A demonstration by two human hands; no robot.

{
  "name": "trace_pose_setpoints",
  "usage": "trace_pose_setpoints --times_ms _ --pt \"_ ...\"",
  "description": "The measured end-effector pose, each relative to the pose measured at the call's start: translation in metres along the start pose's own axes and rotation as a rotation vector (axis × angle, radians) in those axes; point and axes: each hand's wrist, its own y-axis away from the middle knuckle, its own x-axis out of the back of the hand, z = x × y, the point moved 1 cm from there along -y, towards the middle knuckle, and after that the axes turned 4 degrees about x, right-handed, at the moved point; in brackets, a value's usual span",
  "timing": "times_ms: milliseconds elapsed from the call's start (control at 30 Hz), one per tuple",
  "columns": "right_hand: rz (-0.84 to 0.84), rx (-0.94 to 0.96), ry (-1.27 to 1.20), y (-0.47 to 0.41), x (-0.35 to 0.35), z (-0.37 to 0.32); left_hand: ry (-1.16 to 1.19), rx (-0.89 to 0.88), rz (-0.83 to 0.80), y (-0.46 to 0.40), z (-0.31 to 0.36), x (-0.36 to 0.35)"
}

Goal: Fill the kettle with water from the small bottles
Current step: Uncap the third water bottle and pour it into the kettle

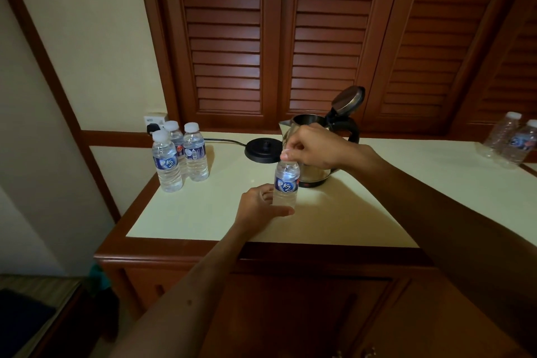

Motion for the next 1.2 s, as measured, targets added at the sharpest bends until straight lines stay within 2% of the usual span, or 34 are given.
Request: trace_pose_setpoints --times_ms 200,400,500,600,733,833,1033,1200 --pt "-0.076 0.119 0.0 0.004 0.005 -0.004 -0.032 -0.01 0.001 0.0 0.0 0.001" --pt "-0.041 0.06 -0.212 0.008 0.004 -0.003 -0.045 0.015 0.004 -0.002 -0.002 -0.001" --pt "0.013 0.007 -0.107 0.003 0.002 -0.003 -0.075 0.017 -0.001 -0.002 -0.001 -0.001" --pt "0.02 0.039 -0.021 0.004 0.0 -0.007 -0.092 0.007 0.0 -0.001 0.0 0.0" --pt "0.208 0.044 -0.11 0.01 0.005 -0.006 -0.097 0.0 -0.003 -0.001 0.001 0.001" --pt "0.333 -0.096 -0.209 0.024 -0.002 0.009 -0.086 0.0 -0.004 -0.002 -0.001 0.0" --pt "0.031 -0.287 -0.145 0.071 -0.075 0.059 -0.083 -0.012 -0.011 -0.001 -0.002 -0.001" --pt "0.02 -0.338 -0.078 0.077 -0.109 0.078 -0.112 -0.056 -0.01 0.002 0.0 -0.001"
